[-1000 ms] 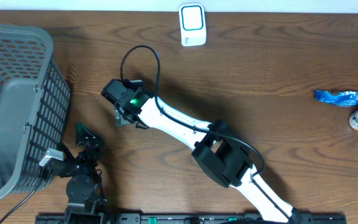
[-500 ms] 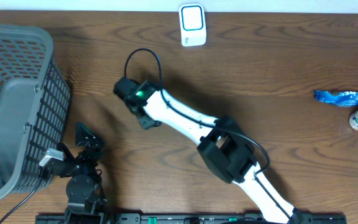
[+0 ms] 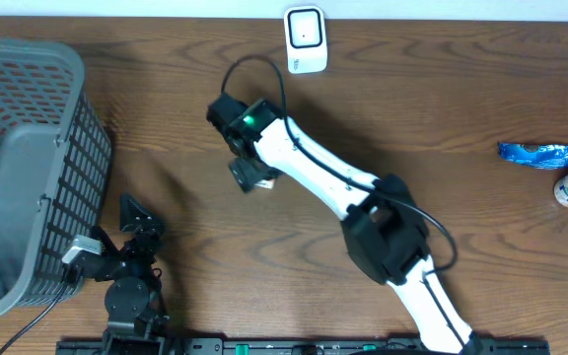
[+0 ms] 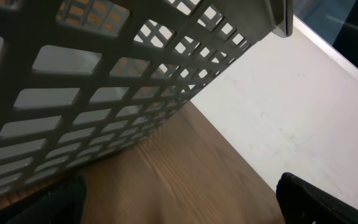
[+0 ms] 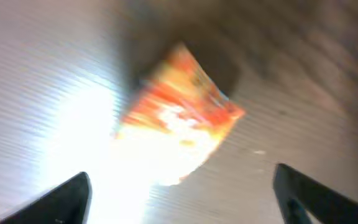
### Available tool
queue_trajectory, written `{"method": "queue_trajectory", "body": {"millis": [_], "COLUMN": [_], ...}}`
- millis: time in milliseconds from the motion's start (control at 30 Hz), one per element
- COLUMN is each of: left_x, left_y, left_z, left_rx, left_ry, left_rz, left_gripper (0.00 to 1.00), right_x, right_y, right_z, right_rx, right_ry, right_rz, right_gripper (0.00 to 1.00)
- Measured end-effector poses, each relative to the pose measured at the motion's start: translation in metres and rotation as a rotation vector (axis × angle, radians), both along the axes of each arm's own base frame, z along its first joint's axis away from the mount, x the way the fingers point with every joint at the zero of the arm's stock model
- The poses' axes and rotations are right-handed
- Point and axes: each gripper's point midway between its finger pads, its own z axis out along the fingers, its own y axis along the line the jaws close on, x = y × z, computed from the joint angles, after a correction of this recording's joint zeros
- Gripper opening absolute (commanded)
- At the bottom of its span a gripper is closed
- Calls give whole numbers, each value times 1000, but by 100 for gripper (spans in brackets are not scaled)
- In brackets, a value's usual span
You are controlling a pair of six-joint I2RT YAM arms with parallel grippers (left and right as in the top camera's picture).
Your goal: Scan the item barcode
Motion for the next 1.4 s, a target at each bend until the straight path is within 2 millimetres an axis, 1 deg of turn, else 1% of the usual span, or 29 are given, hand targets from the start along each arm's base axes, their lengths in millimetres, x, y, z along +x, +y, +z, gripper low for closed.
{"method": "queue_trajectory", "body": {"millis": [67,100,133,200,233,300,367,400,467,567,667,733,767,833,967,1167,1333,1400], "left_x": [0,0,0,0,0,0,0,0,0,0,0,0,0,0,0,0,0,0], "left_y": [0,0,0,0,0,0,0,0,0,0,0,0,0,0,0,0,0,0], "left_z": [0,0,0,0,0,0,0,0,0,0,0,0,0,0,0,0,0,0], "left_rx": [0,0,0,0,0,0,0,0,0,0,0,0,0,0,0,0,0,0], "left_ry": [0,0,0,0,0,0,0,0,0,0,0,0,0,0,0,0,0,0], "left_rz": [0,0,0,0,0,0,0,0,0,0,0,0,0,0,0,0,0,0], "left_gripper": [98,98,98,98,98,98,98,98,98,98,98,98,98,98,98,98,98,98], "right_x": [7,10,11,10,10,9,10,9,4,-5,-11,-15,-18,-24,-29,-33,-32,-30], "right_y": [15,20,22,24,26,31,42,47,57,68,79,81,80,73,51,31,6,3], "right_z": [23,34,41,46,45,37,26,19,5,-14,-24,-29,-31,-36,-43,-43,-41,-40], "right_rx": [101,142,171,205,221,247,281,288,292,287,295,285,273,233,132,42,-64,-70], "right_ry": [-46,-66,-74,-67,-57,-33,-12,-3,23,49,58,65,71,82,74,55,-3,-16], "right_rz": [-72,-116,-164,-257,-299,-361,-399,-409,-418,-415,-402,-397,-397,-406,-437,-453,-499,-508], "right_gripper": [84,81,75,55,39,21,10,6,5,6,5,1,1,1,1,1,1,1]}}
